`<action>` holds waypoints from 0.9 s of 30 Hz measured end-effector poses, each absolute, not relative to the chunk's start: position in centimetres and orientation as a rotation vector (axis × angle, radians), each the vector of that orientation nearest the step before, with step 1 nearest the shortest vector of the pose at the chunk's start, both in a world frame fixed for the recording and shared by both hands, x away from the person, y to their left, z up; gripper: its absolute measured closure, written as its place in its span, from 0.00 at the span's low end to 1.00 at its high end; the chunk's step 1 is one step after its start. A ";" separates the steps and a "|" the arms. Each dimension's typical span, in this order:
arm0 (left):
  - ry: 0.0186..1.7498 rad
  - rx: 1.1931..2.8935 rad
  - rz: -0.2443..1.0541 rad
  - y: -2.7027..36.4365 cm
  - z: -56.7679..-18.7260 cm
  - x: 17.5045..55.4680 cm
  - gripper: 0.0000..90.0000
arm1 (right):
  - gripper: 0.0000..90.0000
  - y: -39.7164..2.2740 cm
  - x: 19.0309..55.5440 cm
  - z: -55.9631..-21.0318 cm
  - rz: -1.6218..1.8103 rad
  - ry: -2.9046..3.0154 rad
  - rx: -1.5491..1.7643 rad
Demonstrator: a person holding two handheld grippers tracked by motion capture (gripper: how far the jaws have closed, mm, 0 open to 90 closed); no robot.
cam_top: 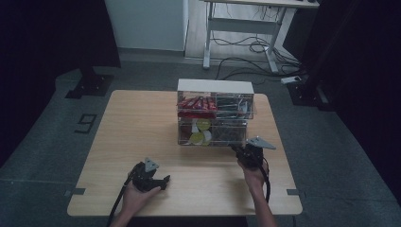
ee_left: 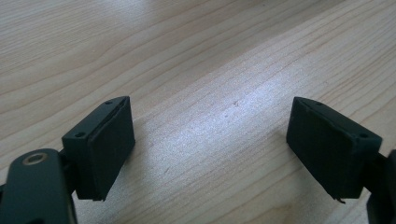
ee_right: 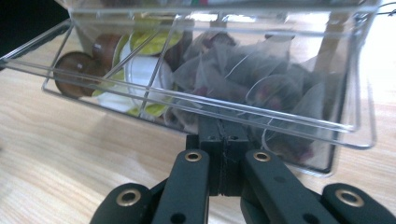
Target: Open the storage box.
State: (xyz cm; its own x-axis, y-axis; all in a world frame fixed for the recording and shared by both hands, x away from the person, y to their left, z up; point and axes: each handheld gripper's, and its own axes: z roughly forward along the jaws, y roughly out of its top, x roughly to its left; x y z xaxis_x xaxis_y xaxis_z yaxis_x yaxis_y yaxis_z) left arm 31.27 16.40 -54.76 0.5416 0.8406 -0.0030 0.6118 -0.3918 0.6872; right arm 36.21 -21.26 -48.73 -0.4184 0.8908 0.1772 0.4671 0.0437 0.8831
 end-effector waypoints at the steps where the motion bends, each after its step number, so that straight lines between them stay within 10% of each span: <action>1: 1.167 2.138 0.461 16.4 -54.8 31.3 0.17 | 0.99 -21.4 36.3 -48.5 1.345 1.897 1.366; 27: 1.166 2.139 0.461 16.4 -54.8 31.3 0.17 | 0.99 -20.7 37.7 -46.0 1.337 1.870 1.343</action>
State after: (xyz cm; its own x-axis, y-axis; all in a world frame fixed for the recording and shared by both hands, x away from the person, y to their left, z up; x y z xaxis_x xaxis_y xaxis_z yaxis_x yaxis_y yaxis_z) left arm 31.32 16.38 -54.75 0.5426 0.8400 -0.0026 0.6115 -0.3928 0.6869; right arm 37.69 -20.69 -45.96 -0.4074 0.9001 0.1546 0.4373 0.0436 0.8983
